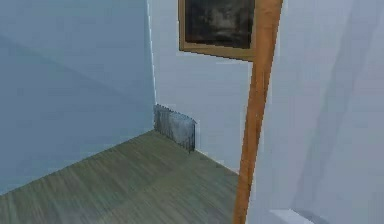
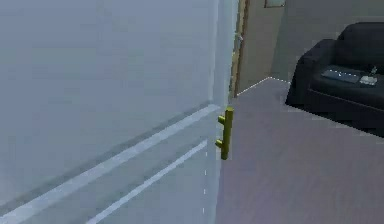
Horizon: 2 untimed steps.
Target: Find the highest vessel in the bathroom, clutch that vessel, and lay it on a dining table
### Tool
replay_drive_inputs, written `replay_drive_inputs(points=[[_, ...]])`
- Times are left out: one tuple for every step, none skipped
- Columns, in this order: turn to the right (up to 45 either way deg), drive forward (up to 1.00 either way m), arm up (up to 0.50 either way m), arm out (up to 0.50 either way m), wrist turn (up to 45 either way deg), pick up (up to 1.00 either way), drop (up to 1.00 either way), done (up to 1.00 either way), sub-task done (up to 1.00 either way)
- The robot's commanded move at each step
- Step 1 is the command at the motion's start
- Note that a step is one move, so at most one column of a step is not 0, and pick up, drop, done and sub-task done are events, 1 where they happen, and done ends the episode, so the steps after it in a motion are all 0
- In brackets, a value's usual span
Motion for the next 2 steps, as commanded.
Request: replay_drive_inputs(points=[[-42.0,0.0,0.0,0.0,0.0,0.0,0.0,0.0,0.0],[0.0,0.4,0.0,0.0,0.0,0.0,0.0,0.0,0.0]])
